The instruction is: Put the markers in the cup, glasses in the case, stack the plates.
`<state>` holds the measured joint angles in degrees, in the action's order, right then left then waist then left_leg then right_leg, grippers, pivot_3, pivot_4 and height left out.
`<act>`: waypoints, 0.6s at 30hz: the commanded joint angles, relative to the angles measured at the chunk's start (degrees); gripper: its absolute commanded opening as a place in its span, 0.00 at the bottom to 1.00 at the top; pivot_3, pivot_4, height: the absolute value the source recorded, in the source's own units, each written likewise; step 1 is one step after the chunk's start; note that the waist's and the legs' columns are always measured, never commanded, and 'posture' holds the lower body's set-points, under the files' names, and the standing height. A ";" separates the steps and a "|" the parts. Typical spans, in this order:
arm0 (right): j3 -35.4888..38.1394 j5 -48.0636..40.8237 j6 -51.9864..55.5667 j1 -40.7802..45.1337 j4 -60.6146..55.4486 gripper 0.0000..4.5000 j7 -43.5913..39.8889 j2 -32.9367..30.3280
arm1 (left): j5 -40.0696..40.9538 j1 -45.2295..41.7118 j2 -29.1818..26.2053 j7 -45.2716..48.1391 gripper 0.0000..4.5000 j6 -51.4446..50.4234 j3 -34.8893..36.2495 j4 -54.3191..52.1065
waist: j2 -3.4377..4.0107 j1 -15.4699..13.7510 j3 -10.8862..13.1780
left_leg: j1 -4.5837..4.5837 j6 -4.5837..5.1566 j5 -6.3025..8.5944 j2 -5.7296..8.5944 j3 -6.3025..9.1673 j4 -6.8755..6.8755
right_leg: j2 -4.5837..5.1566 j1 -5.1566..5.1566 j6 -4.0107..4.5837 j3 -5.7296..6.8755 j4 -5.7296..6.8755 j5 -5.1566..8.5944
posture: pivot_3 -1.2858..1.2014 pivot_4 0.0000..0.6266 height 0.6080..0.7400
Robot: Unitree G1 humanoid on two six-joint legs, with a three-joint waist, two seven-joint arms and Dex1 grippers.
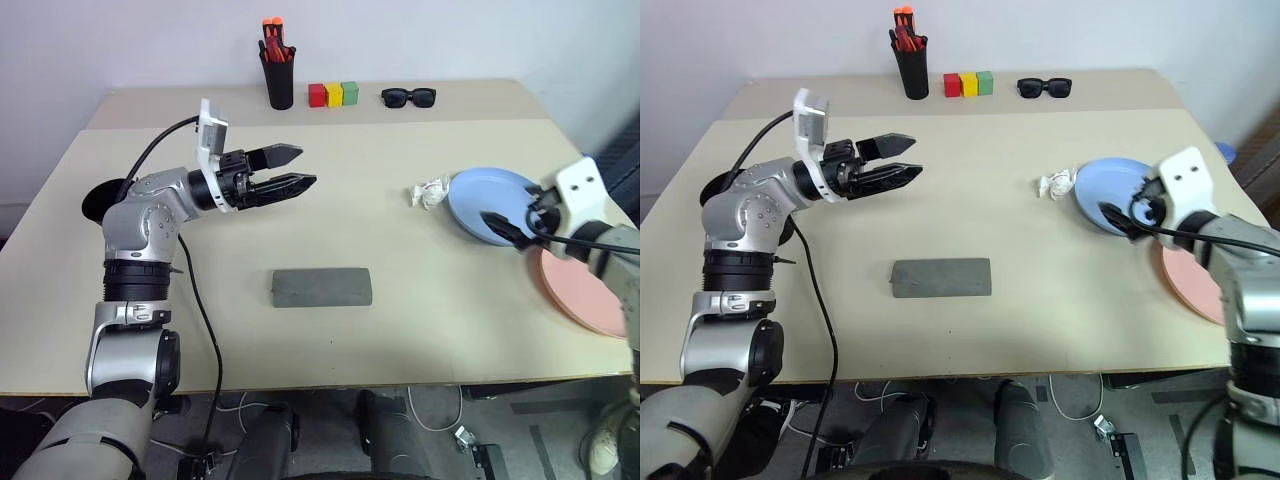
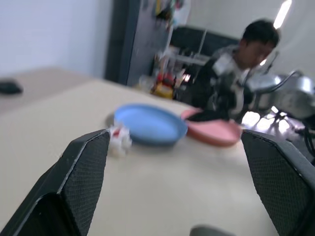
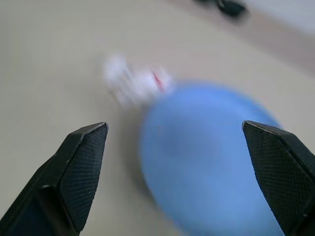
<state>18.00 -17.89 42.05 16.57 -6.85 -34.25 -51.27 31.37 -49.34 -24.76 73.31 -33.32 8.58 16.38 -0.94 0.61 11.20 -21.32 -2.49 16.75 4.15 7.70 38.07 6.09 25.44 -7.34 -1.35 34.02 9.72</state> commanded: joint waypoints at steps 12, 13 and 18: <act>7.81 2.78 10.80 -16.08 -6.92 0.94 8.13 2.46 | 1.30 5.01 -7.42 13.56 1.00 2.25 -6.67 -1.81 | 0.06 -0.13 -0.04 | 0.05 0.08 0.04 -0.02 -0.09 0.10 | -0.02 -0.09 -0.01 -0.07 -0.02 0.01 | 0.52 0.24 1.00; 8.25 2.70 11.25 -16.17 -5.99 0.87 8.60 3.02 | 1.22 5.32 -7.57 13.76 1.00 2.62 -6.84 -2.02 | 0.07 -0.12 -0.04 | 0.05 0.07 0.04 -0.02 -0.09 0.10 | -0.01 -0.08 -0.01 -0.07 -0.02 0.01 | 0.52 0.24 1.00; 8.80 3.13 12.91 -15.72 -2.46 0.34 10.23 3.45 | 1.97 6.34 -8.08 13.43 1.00 2.21 -7.10 -3.04 | 0.08 0.18 -0.04 | 0.08 0.08 0.04 -0.04 -0.09 0.08 | -0.02 -0.08 -0.01 -0.07 0.00 0.01 | 0.52 0.24 1.00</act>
<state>24.91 -15.68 54.99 0.35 -9.39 -24.76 -47.57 32.95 -43.06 -31.86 86.60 -31.66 1.00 15.20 -0.87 0.80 11.15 -21.24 -2.41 16.78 4.10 7.61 38.14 6.06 25.36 -7.34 -1.42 34.02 9.73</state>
